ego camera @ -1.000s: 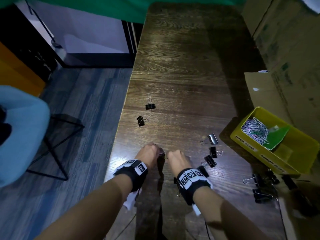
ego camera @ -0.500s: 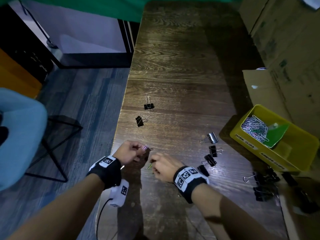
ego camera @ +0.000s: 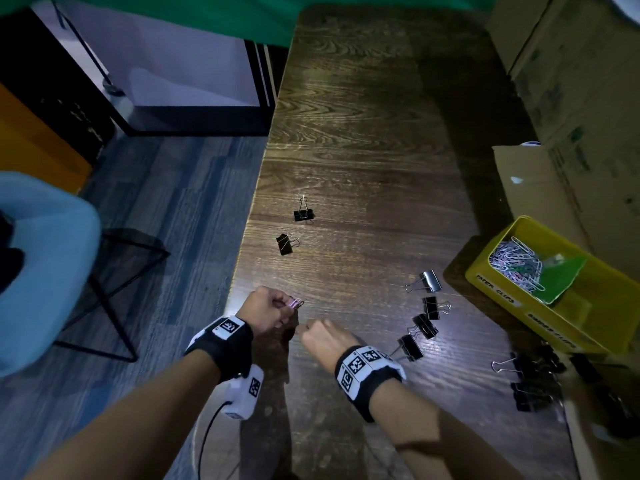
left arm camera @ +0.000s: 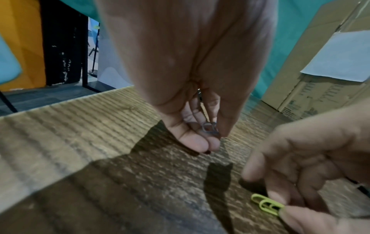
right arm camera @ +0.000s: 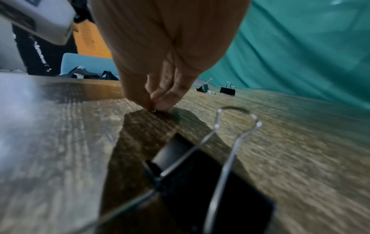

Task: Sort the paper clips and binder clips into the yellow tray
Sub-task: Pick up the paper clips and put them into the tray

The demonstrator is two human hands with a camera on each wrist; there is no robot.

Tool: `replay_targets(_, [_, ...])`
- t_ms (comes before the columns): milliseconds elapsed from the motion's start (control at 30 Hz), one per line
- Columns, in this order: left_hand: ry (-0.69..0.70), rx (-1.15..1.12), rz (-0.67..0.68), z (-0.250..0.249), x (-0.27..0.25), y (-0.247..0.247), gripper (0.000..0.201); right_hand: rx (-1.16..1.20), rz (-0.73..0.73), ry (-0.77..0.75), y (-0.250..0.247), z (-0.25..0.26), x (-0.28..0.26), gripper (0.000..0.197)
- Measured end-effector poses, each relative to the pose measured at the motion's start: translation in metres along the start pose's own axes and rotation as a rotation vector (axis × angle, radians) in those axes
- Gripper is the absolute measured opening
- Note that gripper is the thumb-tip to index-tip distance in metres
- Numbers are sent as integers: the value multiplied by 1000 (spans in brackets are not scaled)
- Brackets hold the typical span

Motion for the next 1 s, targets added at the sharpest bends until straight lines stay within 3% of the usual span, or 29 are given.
replay_targets(233, [-61, -143, 55, -7, -9, 18, 20, 112, 35, 124, -6, -12, -13, 29])
replay_targets(400, [-127, -403, 148, -35, -19, 40, 18, 553, -233, 209, -40, -64, -46, 18])
replay_targets(533, [-91, -421, 282, -95, -14, 67, 21, 812, -466, 338, -67, -128, -99, 15])
replay_targets(733, [140, -205, 383, -234, 0, 131, 14, 1004, -828, 512, -102, -235, -197, 27])
replay_targets(833, [276, -19, 373, -294, 14, 178, 15, 919, -991, 622, -124, -283, -243, 20])
replay_targets(900, [375, 96, 365, -326, 18, 210, 12, 781, -1021, 706, -137, -306, -263, 11])
replay_targets(1000, [510, 330, 309, -360, 21, 249, 13, 657, -938, 779, -149, -335, -265, 12])
Point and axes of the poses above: each hand's wrist, its own x-axis towards the middle knuckle, its own y-axis out of the palm, z = x × y, the point moved 10 cm from there along x, towards the middle knuckle, and after that the axes turned 2 degrees about x, right-handed, at the moved point
